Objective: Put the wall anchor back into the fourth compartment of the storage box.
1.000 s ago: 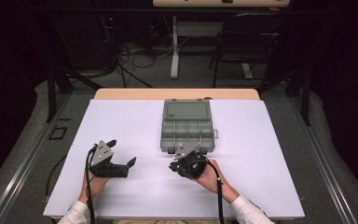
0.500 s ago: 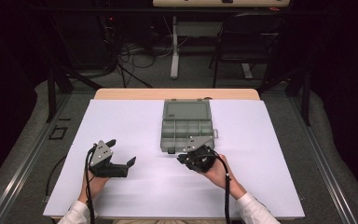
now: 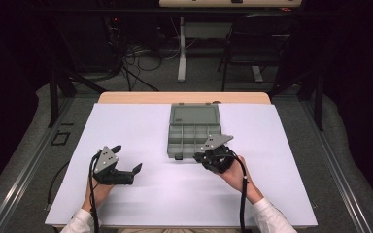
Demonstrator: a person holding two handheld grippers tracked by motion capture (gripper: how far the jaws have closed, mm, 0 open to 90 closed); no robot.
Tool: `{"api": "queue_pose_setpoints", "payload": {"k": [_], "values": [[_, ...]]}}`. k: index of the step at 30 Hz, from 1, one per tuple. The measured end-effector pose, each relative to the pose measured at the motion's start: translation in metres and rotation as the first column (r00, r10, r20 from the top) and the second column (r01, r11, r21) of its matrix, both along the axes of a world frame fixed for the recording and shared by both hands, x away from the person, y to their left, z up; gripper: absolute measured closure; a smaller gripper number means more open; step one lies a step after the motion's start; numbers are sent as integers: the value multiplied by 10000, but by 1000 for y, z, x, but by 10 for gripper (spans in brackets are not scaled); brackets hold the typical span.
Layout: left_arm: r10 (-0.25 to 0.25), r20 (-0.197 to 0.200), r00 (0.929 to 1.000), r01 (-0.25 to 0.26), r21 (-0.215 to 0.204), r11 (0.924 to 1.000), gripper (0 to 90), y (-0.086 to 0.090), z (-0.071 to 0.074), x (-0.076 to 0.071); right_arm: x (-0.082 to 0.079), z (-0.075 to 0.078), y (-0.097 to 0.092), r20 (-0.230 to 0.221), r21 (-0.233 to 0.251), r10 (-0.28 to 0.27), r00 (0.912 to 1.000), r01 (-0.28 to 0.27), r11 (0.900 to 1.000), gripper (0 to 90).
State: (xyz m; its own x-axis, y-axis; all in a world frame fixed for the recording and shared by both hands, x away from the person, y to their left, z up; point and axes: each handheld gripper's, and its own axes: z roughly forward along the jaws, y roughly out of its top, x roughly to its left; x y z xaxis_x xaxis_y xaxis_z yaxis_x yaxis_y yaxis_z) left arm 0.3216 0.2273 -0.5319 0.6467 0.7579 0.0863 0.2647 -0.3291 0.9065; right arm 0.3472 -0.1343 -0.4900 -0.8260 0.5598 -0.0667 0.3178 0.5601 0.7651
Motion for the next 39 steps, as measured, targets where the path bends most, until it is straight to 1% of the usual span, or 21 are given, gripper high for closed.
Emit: {"api": "queue_pose_setpoints", "payload": {"k": [4, 7, 8, 15, 19, 25, 26, 28, 33, 39], "values": [[-32, -20, 10000, 32, 50, 10000, 0, 0, 0, 0, 4, 2, -7, 81, -27, -281, 9996, 281, 9996, 846], [-43, 2, 10000, 43, 32, 10000, 0, 0, 0, -1, 6, 4, -14, 126, 111, -489, 9987, 488, 9987, 847], [-47, 0, 10000, 47, 29, 10000, 0, 0, 0, 0, 7, 5, -16, 154, 86, -557, 9983, 556, 9984, 846], [-67, -26, 10000, 68, 33, 10000, 0, -1, 0, 0, 10, 8, -23, 285, 86, -834, 9961, 832, 9965, 847], [-79, 3, 10000, 79, 29, 10000, 0, -1, 0, 0, 12, 7, -25, 253, 56, -994, 9947, 993, 9950, 846], [-83, 17, 10000, 83, 47, 10000, 0, -1, 0, -1, 16, 9, -27, 361, 13, -1160, 9926, 1161, 9932, 846], [-73, 24, 10000, 73, 52, 10000, 0, -1, 0, -1, 16, 10, -28, 371, 56, -1217, 9919, 1216, 9926, 846], [-65, 21, 10000, 65, 55, 10000, 0, -1, 0, -1, 18, 12, -29, 471, -49, -1312, 9902, 1316, 9913, 846], [8, 4, 10000, -8, -1, 10000, 0, 0, 1, -1, 22, 19, -33, 548, 28, -1450, 9879, 1450, 9894, 847], [-28, -31, 10000, 29, 54, 10000, 0, -1, 0, -1, 31, 23, -33, 631, -227, -1497, 9867, 1514, 9882, 846]]}}
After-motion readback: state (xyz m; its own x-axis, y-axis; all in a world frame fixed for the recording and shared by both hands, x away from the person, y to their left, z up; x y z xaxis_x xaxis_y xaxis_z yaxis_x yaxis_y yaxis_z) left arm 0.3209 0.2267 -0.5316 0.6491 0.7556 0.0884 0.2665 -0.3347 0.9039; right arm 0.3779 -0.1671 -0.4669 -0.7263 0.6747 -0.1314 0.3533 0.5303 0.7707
